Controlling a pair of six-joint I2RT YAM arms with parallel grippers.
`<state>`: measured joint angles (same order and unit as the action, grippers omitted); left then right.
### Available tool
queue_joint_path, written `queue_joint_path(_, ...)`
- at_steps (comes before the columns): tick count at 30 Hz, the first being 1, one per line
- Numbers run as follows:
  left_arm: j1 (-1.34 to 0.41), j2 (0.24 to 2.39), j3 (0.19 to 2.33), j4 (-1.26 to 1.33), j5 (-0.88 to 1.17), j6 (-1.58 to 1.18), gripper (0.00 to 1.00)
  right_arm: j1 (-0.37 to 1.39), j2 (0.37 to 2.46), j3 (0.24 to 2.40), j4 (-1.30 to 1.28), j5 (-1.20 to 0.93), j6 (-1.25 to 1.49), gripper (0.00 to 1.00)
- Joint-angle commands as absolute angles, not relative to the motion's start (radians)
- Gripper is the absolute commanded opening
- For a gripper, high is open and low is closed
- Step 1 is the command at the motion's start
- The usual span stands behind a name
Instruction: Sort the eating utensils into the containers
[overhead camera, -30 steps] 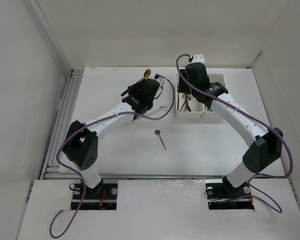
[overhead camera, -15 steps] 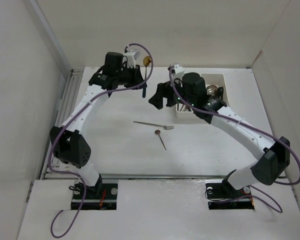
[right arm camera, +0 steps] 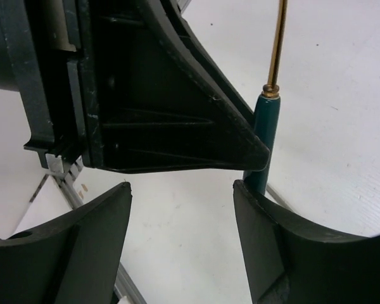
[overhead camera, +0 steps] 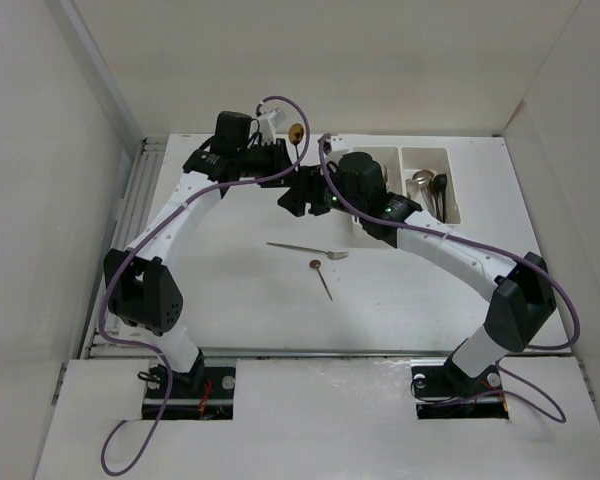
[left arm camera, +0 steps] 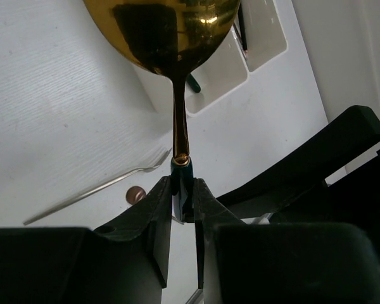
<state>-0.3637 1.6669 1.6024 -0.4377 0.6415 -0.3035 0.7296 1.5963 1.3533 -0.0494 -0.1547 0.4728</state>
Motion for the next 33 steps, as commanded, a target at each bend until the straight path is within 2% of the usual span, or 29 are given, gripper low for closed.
queue_joint_path(1, -0.354, 1.606, 1.601, -0.403, 0.718, -0.33, 0.0, 0.723, 1.589, 1.367, -0.058, -0.051, 0.486, 0.71)
queue_joint_path(4, -0.354, 1.606, 1.601, -0.403, 0.697, -0.33, 0.0, 0.723, 1.589, 1.376, -0.083, -0.028, 0.486, 0.66)
queue_joint_path(8, -0.354, 1.615, 1.611, -0.426, 0.603, -0.311, 0.0, 0.723, 1.566, 1.376, -0.129, -0.003, 0.466, 0.66)
queue_joint_path(14, -0.354, 1.624, 1.611, -0.437, 0.548, -0.291, 0.0, 0.732, 1.494, 1.404, -0.201, -0.081, 0.394, 0.66)
queue_joint_path(19, -0.354, 1.634, 1.62, -0.446, 0.548, -0.291, 0.0, 0.732, 1.462, 1.394, -0.224, 0.063, 0.383, 0.66)
queue_joint_path(25, -0.354, 1.624, 1.62, -0.446, 0.578, -0.291, 0.0, 0.723, 1.594, 1.448, -0.225, -0.032, 0.331, 0.66)
queue_joint_path(33, -0.354, 1.597, 1.575, -0.436, 0.607, -0.302, 0.0, 0.723, 1.695, 1.506, -0.195, -0.043, 0.331, 0.66)
